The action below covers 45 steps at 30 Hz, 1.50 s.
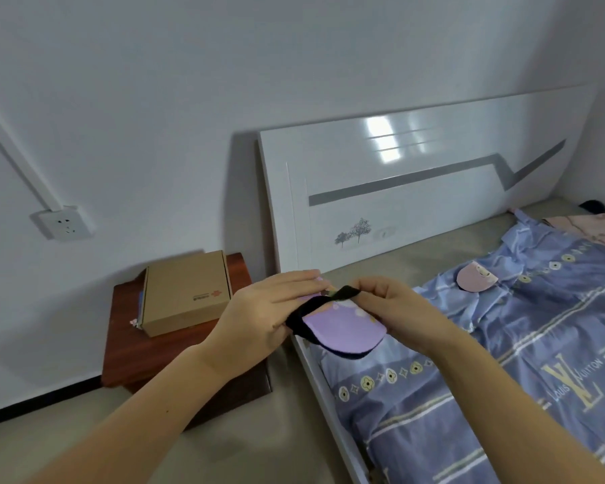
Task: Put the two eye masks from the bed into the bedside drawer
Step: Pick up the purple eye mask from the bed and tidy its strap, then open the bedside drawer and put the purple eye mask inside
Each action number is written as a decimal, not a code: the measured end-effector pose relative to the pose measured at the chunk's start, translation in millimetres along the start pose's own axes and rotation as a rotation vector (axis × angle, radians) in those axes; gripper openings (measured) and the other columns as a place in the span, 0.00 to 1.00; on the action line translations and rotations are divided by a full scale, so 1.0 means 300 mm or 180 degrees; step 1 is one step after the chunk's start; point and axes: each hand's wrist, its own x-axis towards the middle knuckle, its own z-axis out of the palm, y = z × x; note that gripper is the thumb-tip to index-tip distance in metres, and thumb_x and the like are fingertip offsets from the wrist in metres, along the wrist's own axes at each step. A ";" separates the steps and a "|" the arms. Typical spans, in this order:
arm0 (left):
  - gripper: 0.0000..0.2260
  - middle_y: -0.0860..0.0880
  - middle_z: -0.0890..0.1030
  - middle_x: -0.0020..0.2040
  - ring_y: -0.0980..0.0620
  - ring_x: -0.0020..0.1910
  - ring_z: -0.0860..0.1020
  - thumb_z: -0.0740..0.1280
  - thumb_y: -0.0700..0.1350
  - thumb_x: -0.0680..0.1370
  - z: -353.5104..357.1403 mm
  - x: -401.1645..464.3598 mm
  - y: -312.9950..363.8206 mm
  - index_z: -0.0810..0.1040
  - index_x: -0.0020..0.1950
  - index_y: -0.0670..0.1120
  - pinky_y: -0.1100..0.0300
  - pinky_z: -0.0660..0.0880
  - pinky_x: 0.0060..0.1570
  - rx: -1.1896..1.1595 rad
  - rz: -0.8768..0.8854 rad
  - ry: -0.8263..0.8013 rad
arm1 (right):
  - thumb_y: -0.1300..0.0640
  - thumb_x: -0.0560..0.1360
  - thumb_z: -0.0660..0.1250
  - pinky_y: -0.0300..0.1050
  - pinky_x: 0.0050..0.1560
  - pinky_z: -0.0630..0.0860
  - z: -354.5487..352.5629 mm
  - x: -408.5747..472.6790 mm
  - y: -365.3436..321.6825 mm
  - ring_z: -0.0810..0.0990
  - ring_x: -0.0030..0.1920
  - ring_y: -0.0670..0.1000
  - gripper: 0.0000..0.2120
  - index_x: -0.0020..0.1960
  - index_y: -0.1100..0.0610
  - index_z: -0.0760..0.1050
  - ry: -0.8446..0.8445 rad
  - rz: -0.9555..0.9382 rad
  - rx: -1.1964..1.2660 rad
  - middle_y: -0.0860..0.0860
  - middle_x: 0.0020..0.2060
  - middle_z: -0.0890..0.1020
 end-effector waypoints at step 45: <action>0.15 0.39 0.75 0.53 0.42 0.55 0.74 0.59 0.29 0.71 0.513 -1.503 -1.163 0.70 0.56 0.39 0.54 0.69 0.53 -0.0209 -0.5769 0.0984 | 0.65 0.75 0.61 0.51 0.50 0.70 0.646 1.045 1.429 0.76 0.55 0.63 0.19 0.64 0.67 0.62 0.0732 0.1918 -0.1695 0.64 0.53 0.79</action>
